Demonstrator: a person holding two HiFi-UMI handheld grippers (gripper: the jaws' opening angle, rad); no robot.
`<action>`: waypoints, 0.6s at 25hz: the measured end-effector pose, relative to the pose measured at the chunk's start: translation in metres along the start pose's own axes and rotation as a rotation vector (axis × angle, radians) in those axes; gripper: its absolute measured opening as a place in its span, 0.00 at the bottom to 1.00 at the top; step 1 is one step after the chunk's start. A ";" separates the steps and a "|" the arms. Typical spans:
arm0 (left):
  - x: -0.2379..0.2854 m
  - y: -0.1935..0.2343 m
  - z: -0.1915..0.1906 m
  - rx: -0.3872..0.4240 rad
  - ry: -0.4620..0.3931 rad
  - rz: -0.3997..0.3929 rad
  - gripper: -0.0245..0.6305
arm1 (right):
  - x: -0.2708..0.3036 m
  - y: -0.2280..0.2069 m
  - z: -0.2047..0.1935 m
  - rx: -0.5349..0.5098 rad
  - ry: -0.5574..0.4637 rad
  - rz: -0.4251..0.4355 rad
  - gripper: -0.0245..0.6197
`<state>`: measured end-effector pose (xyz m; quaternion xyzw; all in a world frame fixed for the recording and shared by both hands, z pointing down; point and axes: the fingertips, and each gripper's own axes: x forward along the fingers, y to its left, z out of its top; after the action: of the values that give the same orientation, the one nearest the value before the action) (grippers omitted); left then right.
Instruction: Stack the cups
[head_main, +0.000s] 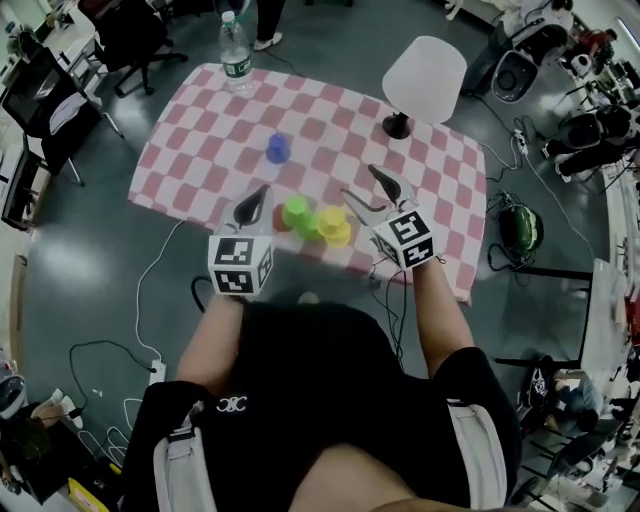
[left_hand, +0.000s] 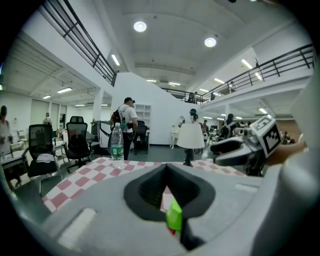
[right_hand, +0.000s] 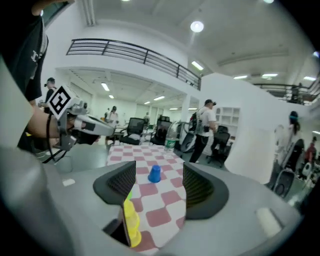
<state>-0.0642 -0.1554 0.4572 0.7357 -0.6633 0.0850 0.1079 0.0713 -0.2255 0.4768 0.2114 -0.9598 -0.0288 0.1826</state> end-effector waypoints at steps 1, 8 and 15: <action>0.002 -0.001 0.002 0.000 -0.003 -0.004 0.04 | -0.004 -0.006 0.007 0.014 -0.037 -0.059 0.48; 0.020 -0.019 0.011 0.021 -0.012 -0.080 0.04 | -0.051 -0.063 0.024 0.147 -0.171 -0.505 0.11; 0.034 -0.028 0.024 0.048 -0.022 -0.153 0.04 | -0.086 -0.081 0.025 0.268 -0.233 -0.718 0.04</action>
<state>-0.0332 -0.1915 0.4422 0.7874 -0.6041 0.0843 0.0894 0.1671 -0.2640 0.4137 0.5506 -0.8344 0.0111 0.0216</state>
